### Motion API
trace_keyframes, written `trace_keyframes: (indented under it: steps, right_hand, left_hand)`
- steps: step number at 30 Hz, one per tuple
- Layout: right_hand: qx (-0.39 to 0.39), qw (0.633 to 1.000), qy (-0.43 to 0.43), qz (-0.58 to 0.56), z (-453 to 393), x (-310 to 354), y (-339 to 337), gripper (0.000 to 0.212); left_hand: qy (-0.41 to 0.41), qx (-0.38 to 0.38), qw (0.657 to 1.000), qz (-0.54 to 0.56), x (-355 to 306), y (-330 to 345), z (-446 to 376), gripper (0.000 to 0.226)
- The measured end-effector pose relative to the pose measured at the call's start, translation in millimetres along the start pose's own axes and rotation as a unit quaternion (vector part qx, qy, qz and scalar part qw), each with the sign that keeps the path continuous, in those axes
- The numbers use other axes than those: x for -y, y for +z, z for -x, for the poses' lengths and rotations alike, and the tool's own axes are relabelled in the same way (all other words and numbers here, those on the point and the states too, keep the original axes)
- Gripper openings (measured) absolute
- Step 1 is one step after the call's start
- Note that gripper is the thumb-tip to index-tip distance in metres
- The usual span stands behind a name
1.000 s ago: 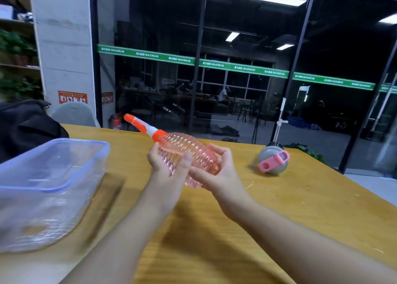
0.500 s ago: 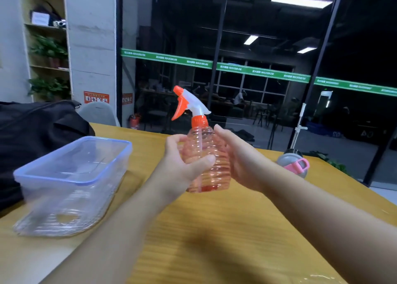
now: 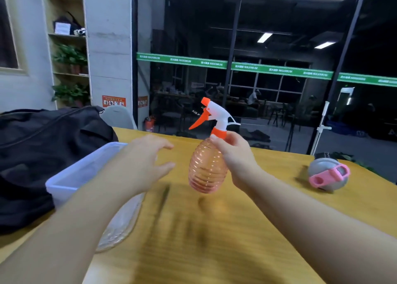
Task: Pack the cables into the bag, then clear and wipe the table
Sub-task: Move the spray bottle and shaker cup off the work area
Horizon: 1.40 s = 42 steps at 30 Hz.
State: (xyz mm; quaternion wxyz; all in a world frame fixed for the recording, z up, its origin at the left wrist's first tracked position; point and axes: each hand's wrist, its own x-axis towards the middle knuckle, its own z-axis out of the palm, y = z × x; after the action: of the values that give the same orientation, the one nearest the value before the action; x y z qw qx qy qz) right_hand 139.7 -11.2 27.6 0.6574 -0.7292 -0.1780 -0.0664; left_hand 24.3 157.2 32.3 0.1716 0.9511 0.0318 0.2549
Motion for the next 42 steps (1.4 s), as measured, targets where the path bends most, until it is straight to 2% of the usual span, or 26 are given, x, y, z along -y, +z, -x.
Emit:
trace_keyframes:
  steps: [4, 6, 10, 19, 23, 25, 27, 28, 30, 36, 42]
  right_hand:
    - [-0.008, 1.000, -0.004, -0.019, -19, -9, 33, 0.026]
    - [-0.006, 1.000, -0.002, -0.024, -26, -14, 52, 0.029]
    - [-0.007, 0.999, 0.012, -0.036, -40, -22, 84, 0.028]
    - [-0.012, 0.999, 0.027, -0.037, -66, -35, 122, 0.034]
    - [0.059, 0.997, 0.010, 0.040, -70, -41, 122, 0.047]
    - [0.087, 0.985, -0.003, 0.146, -71, -46, 117, 0.059]
    - [0.103, 0.964, 0.034, 0.243, -68, -50, 109, 0.077]
    - [0.108, 0.962, 0.065, 0.244, -66, -52, 107, 0.084]
    - [0.109, 0.969, 0.104, 0.194, -63, -57, 105, 0.079]
    - [0.139, 0.979, 0.094, 0.116, -60, -54, 119, 0.042]
    - [0.184, 0.970, 0.159, -0.018, -58, -45, 145, 0.046]
  left_hand:
    - [-0.051, 0.061, 0.991, -0.105, 23, 14, 9, 0.043]
    - [-0.062, 0.052, 0.987, -0.141, 29, 17, 11, 0.044]
    - [-0.050, 0.026, 0.990, -0.127, 34, 16, 11, 0.041]
    - [-0.040, 0.024, 0.994, -0.097, 58, 9, 12, 0.035]
    - [-0.053, 0.012, 0.994, -0.093, 58, 8, 13, 0.031]
    - [-0.056, 0.007, 0.994, -0.098, 56, 10, 13, 0.033]
    - [-0.063, 0.008, 0.993, -0.100, 55, 10, 12, 0.034]
    - [-0.065, 0.009, 0.993, -0.100, 54, 10, 12, 0.035]
    - [-0.067, 0.010, 0.993, -0.100, 51, 9, 12, 0.035]
    - [-0.075, 0.017, 0.992, -0.095, 39, 3, 12, 0.038]
    - [-0.075, 0.018, 0.990, -0.117, 29, 0, 14, 0.038]
